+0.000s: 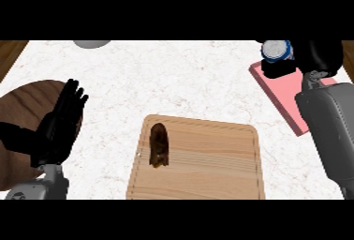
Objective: Pick the can from the cutting board and place it in the cardboard box
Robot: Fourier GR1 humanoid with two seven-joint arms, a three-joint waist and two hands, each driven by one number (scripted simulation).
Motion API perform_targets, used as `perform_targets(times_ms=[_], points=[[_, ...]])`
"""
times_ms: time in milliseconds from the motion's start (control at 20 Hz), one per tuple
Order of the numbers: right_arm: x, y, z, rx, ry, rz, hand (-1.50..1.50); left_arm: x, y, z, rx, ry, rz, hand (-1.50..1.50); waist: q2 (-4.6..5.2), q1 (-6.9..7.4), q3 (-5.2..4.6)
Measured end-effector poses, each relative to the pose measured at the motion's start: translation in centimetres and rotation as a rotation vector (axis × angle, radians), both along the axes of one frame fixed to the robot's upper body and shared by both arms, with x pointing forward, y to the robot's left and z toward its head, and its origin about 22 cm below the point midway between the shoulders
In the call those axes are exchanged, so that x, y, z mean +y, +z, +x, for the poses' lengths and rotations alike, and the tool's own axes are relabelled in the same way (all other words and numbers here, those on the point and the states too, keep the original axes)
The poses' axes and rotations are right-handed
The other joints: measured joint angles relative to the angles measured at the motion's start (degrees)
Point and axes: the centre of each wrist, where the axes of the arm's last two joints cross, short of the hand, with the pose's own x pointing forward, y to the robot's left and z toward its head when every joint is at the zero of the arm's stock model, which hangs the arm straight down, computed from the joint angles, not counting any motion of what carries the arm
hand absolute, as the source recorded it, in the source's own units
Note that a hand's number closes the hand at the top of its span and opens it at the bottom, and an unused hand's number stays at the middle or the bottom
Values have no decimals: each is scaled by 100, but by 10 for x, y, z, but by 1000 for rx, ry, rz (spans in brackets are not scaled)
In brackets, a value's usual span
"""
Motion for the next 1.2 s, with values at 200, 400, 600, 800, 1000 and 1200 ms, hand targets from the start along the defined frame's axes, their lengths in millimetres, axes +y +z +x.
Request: perform_targets(times_ms=[200,400,600,800,1000,1200], points=[[-26,-20,13,216,-56,-112,-150,-2,-1,-1,1,-1,-3,0,17,42,-3],[-47,-35,27,355,-66,-88,-150,-1,0,1,3,-8,2,0,25,60,1],[-66,-45,34,279,-35,-8,-150,1,5,4,-2,-11,-4,0,30,72,7],[-64,-35,37,62,27,86,-150,1,3,0,0,-6,-5,0,24,72,10],[-65,-23,38,-113,87,242,-150,3,4,4,1,7,-4,0,8,9,8],[-76,-9,38,-191,105,465,-150,3,3,5,2,14,-5,0,-10,-43,7]])
